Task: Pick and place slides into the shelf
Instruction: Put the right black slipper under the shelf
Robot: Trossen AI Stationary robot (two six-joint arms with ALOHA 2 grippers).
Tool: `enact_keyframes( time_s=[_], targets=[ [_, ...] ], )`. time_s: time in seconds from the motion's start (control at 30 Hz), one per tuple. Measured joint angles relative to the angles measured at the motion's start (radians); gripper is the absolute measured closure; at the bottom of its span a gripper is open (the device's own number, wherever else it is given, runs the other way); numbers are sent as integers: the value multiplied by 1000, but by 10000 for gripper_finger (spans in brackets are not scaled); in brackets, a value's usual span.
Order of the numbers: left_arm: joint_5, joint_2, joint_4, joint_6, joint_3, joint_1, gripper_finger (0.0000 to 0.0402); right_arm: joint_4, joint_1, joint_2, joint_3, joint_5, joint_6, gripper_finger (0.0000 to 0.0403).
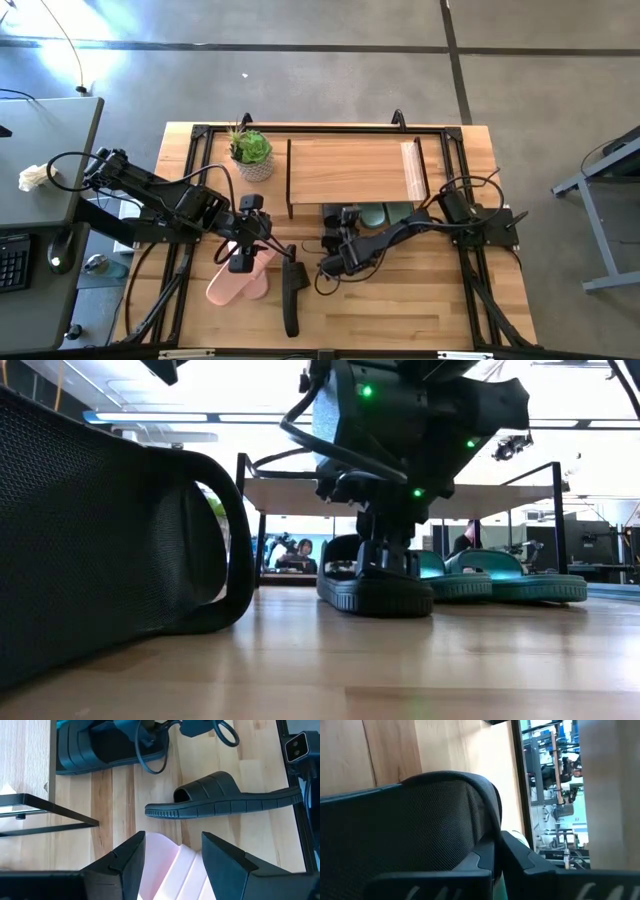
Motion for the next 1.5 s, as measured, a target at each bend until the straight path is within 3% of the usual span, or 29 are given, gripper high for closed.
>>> enact_keyframes(
  time_s=[0.77,1.2,1.5],
  targets=[
    [0,0,3,0,0,0,225,-30,-42,0,1,-31,-1,398],
    [0,0,3,0,0,0,225,-30,-17,3,-2,38,-2,286],
    [0,0,4,-3,0,0,224,-53,20,5,10,57,2,253]
  ],
)
